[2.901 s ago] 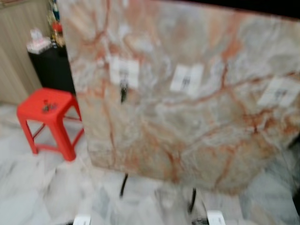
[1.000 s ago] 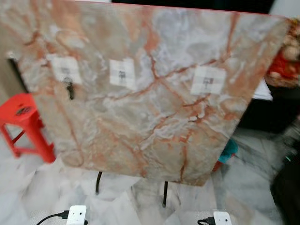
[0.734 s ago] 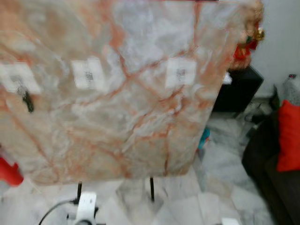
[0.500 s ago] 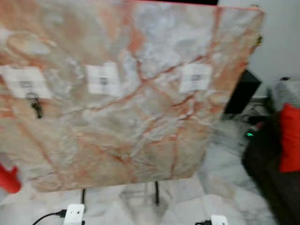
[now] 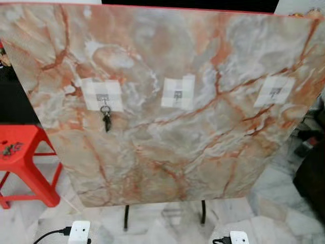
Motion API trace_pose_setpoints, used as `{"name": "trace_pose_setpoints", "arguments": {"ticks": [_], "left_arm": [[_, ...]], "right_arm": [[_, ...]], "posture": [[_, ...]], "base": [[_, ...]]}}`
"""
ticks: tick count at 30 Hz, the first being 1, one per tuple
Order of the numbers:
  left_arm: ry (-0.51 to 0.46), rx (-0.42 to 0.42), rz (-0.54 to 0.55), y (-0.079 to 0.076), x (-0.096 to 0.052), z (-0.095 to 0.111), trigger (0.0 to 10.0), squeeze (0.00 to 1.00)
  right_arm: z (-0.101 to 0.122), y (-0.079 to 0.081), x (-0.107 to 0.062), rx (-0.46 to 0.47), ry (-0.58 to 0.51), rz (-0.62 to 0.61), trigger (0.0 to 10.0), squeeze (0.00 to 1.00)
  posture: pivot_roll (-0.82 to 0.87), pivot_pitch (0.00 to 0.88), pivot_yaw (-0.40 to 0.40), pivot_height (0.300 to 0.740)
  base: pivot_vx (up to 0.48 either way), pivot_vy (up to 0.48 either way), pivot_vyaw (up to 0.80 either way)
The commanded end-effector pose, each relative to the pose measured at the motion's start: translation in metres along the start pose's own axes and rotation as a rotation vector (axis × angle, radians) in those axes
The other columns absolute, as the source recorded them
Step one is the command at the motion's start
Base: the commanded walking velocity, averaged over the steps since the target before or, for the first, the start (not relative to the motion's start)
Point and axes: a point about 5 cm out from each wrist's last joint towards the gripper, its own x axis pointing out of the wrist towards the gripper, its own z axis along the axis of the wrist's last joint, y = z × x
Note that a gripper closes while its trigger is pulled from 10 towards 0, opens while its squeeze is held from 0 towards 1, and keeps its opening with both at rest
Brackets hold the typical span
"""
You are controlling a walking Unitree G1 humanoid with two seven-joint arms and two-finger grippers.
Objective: Hang keys on a hook
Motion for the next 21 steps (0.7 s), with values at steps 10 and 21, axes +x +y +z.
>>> {"name": "trace_pose_setpoints", "arguments": {"ticks": [10, 21], "left_arm": [[-0.013, -0.007, -0.035, -0.0018, -0.0013, -0.0019, 10.0, 0.00], [-0.007, -0.001, -0.036, -0.0021, -0.0017, -0.0036, 10.0, 0.00]], "right_arm": [[-0.0006, 0.0034, 0.0005, -0.009, 0.013, 0.006, 10.0, 0.00], [-0.0007, 0.0031, 0.0005, -0.016, 0.016, 0.009, 10.0, 0.00]], "posture": [[0.02, 0.000, -0.070, 0.722], [0.02, 0.000, -0.071, 0.722]], "base": [[0.000, 0.000, -0.44], [0.000, 0.000, -0.78]]}}
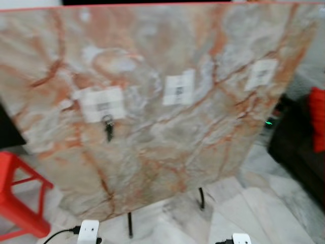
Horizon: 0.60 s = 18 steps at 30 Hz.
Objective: Hang keys on a hook
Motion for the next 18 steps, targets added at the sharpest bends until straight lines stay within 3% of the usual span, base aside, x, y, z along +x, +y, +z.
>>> {"name": "trace_pose_setpoints", "arguments": {"ticks": [1, 9, 12, 18], "left_arm": [[0.021, 0.003, -0.004, 0.0019, -0.0022, -0.0069, 10.0, 0.00], [0.025, -0.004, -0.014, 0.0026, -0.0033, -0.0097, 10.0, 0.00], [0.030, -0.006, -0.017, 0.0024, -0.0038, -0.0113, 10.0, 0.00], [0.029, -0.001, -0.015, 0.0022, -0.0035, -0.0106, 10.0, 0.00]], "right_arm": [[0.0012, -0.0025, -0.0002, -0.004, -0.002, -0.005, 10.0, 0.00], [0.0004, -0.0025, -0.0003, -0.009, 0.001, -0.004, 10.0, 0.00], [0.0000, -0.0024, -0.0003, -0.009, 0.002, -0.003, 10.0, 0.00], [0.0000, -0.0020, -0.0003, -0.007, -0.001, -0.001, 10.0, 0.00]], "posture": [[0.02, 0.000, -0.071, 0.722], [0.02, 0.000, -0.070, 0.722], [0.02, 0.000, -0.069, 0.722], [0.02, 0.000, -0.067, 0.722]], "base": [[0.000, 0.000, -0.78], [0.000, 0.000, -0.78], [-0.371, 0.000, -0.78], [0.000, 0.000, -0.78]]}}
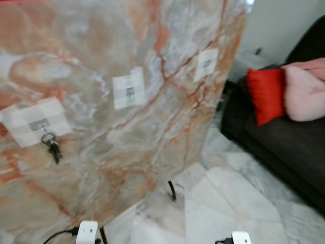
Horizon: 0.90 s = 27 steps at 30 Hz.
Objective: Hang keys on a hook
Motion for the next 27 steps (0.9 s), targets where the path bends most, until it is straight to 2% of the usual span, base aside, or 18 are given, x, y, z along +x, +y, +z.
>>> {"name": "trace_pose_setpoints", "arguments": {"ticks": [1, 12, 16, 27], "left_arm": [[0.001, 0.001, -0.011, -0.003, 0.000, -0.001, 10.0, 0.00], [-0.089, 0.014, -0.010, -0.005, 0.003, 0.015, 10.0, 0.00], [-0.226, 0.038, -0.040, -0.004, 0.005, 0.042, 10.0, 0.00], [-0.251, 0.056, -0.047, 0.000, 0.004, 0.043, 10.0, 0.00]], "right_arm": [[-0.007, -0.004, -0.001, 0.003, 0.021, -0.009, 10.0, 0.00], [-0.007, -0.004, -0.001, 0.025, 0.007, -0.012, 10.0, 0.00], [-0.007, -0.004, -0.001, 0.026, 0.006, -0.011, 10.0, 0.00], [-0.007, -0.004, -0.001, 0.028, 0.010, -0.012, 10.0, 0.00]], "posture": [[0.02, 0.000, -0.067, 0.722], [0.02, 0.000, -0.068, 0.722], [0.03, 0.000, -0.069, 0.722], [0.03, 0.000, -0.069, 0.722]], "base": [[0.000, 0.000, -0.77], [0.000, 0.000, -0.06], [0.000, 0.000, 0.00], [0.000, 0.000, -0.06]]}}
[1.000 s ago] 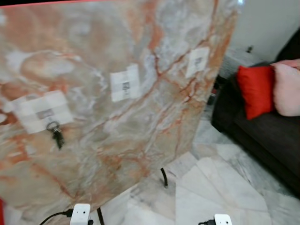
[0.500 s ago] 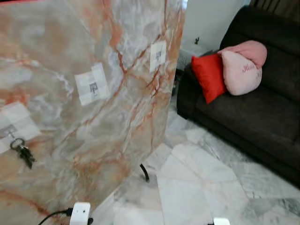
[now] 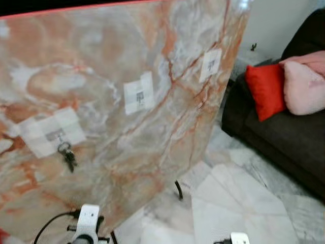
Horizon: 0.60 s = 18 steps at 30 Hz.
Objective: Hang keys on a hook
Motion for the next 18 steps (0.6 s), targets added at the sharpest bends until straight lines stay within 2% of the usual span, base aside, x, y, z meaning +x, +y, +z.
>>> {"name": "trace_pose_setpoints", "arguments": {"ticks": [1, 6, 8, 18], "left_arm": [[-0.003, 0.012, -0.008, 0.000, -0.002, -0.003, 10.0, 0.00], [-0.028, 0.014, -0.022, 0.000, -0.004, -0.003, 10.0, 0.00], [-0.018, 0.015, -0.017, -0.001, -0.004, -0.004, 10.0, 0.00], [0.088, 0.047, 0.013, 0.002, -0.011, -0.024, 10.0, 0.00]], "right_arm": [[0.001, -0.003, 0.000, 0.012, 0.002, -0.008, 10.0, 0.00], [0.002, -0.003, 0.000, -0.003, -0.002, 0.001, 10.0, 0.00], [0.003, -0.002, 0.000, 0.022, -0.021, 0.006, 10.0, 0.00], [0.003, -0.003, 0.000, 0.023, -0.023, 0.001, 10.0, 0.00]], "posture": [[0.03, 0.000, -0.069, 0.722], [0.04, 0.000, -0.071, 0.722], [0.04, 0.000, -0.071, 0.722], [0.04, 0.000, -0.070, 0.722]], "base": [[0.000, 0.000, -0.76], [0.000, 0.000, -0.71], [0.000, 0.000, 0.00], [0.000, 0.000, 0.00]]}}
